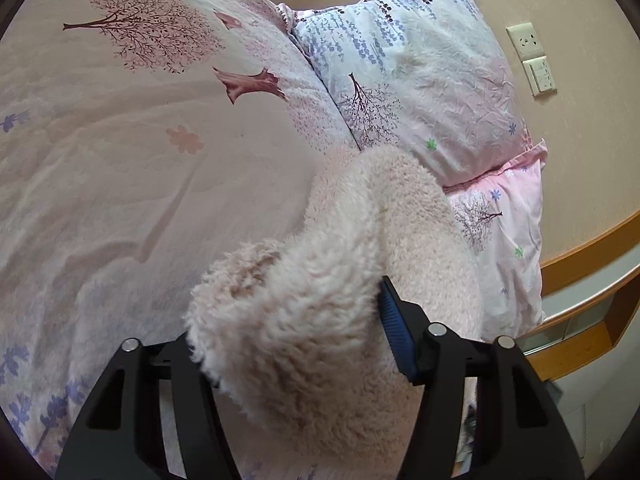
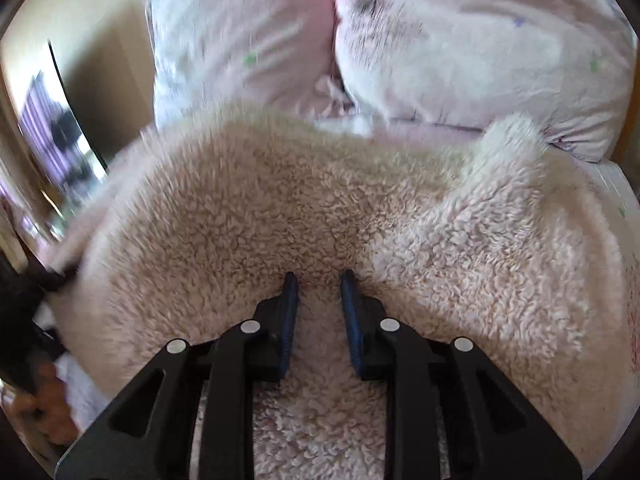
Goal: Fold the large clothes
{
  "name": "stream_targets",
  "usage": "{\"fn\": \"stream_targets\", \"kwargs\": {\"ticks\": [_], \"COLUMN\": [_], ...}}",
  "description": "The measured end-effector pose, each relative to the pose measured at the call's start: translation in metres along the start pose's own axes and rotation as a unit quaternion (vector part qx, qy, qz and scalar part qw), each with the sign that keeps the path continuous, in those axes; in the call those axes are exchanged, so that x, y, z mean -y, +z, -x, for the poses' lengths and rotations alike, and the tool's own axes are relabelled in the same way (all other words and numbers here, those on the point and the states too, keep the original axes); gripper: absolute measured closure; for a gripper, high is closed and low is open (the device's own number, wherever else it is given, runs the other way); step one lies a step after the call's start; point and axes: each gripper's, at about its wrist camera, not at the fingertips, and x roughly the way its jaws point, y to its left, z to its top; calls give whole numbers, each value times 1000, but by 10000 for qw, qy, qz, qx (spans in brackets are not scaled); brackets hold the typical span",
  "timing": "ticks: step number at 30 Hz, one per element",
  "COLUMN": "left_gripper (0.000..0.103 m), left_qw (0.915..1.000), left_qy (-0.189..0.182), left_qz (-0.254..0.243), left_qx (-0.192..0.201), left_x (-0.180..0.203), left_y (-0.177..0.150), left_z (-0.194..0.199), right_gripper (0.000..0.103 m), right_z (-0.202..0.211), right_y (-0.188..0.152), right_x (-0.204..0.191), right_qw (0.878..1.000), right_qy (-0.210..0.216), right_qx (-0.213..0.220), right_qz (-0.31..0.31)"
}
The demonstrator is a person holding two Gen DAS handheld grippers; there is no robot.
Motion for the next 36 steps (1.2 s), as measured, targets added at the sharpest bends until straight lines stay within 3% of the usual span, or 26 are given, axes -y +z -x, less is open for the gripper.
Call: {"fn": "stream_targets", "kwargs": {"ticks": [4, 8, 12, 21, 27, 32, 36], "left_gripper": [62, 68, 69, 73, 75, 75, 75], "left_qw": [9997, 9975, 9919, 9795, 9555, 9297, 9049], "left_qy": [-184, -447, -740, -996, -1881, -2514, -3002], "left_qz": [-121, -502, -997, -1749, -2271, -2679, -2989], "left_qx": [67, 200, 249, 79, -48, -265, -402], "left_x": [8, 32, 64, 116, 157, 187, 212], "left_y": [7, 12, 14, 13, -1, -26, -47], "left_z": [1, 5, 6, 0, 5, -2, -1], "right_gripper": [79, 79, 79, 79, 79, 80, 81], "right_z": [-3, -5, -8, -9, -7, -1, 27], "right_y": [3, 1, 1, -3, -5, -8, -12], "right_x": [-2, -2, -7, -7, 0, 9, 32], "right_qw": [10000, 9999, 9995, 9991, 9996, 9993, 9973], "right_qy": [-32, -44, -141, -180, -40, 168, 387], "right_qx": [-54, -55, -57, 60, 116, 309, 594], "right_qz": [45, 111, 270, 373, 257, 130, -173]}}
